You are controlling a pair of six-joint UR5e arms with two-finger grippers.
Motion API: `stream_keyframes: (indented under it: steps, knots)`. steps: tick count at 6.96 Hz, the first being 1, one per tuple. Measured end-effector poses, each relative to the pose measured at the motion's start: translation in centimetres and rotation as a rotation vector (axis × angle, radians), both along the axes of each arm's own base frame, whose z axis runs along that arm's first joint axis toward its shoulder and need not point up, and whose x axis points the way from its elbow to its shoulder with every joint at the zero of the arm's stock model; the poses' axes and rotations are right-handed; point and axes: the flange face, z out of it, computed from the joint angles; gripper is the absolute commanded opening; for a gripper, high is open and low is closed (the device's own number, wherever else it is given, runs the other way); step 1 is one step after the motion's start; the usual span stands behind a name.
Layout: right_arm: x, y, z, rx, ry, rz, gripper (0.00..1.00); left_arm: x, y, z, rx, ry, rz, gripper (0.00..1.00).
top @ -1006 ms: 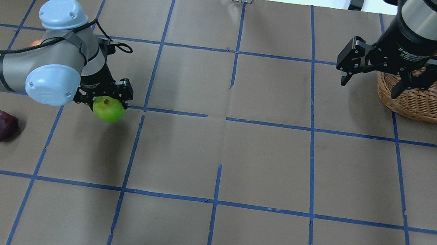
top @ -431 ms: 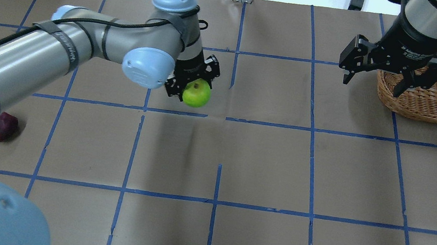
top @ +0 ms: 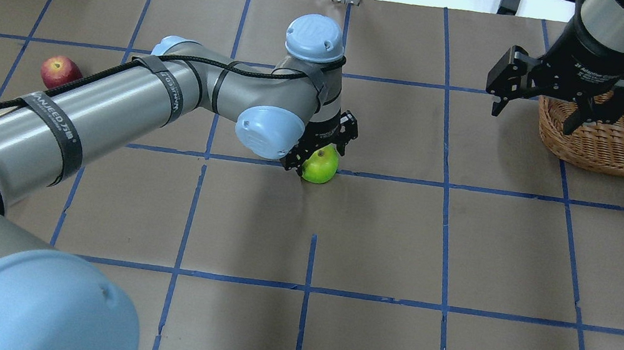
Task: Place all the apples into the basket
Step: 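Carry the green apple to the table center and release it, then grasp the green apple with the right gripper while left reaches purple apple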
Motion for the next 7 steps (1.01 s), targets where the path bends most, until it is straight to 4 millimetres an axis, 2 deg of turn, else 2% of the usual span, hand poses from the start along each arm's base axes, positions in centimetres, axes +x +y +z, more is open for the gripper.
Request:
stream_keyframes:
  steps: [1, 2, 3, 4, 5, 6, 7]
  knots:
    - [0.0, -0.4, -0.5, 0.008, -0.002, -0.004, 1.00, 0.5, -0.6, 1.5, -0.020, 0.009, -0.023, 1.00]
    - [-0.1, -1.5, -2.4, 0.047, -0.003, 0.000, 1.00, 2.5, -1.7, 4.2, -0.034, 0.016, -0.061, 1.00]
    - [0.0, -3.2, -5.5, 0.111, -0.010, 0.001, 1.00, 5.7, -3.0, 7.3, -0.024, 0.016, -0.132, 1.00]
    - [1.0, -4.3, -7.9, 0.155, -0.018, -0.001, 1.00, 10.7, -3.9, 10.9, -0.002, 0.005, -0.266, 1.00]
    - [3.2, -4.7, -9.4, 0.165, -0.018, -0.010, 1.00, 16.7, -4.5, 13.8, 0.007, -0.017, -0.400, 1.00]
    - [6.5, -5.2, -11.0, 0.150, -0.012, -0.027, 1.00, 23.4, -5.0, 15.7, 0.008, -0.038, -0.531, 1.00]
    - [10.9, -5.6, -13.3, 0.125, -0.007, -0.042, 1.00, 30.3, -5.0, 16.6, 0.014, -0.038, -0.659, 1.00]
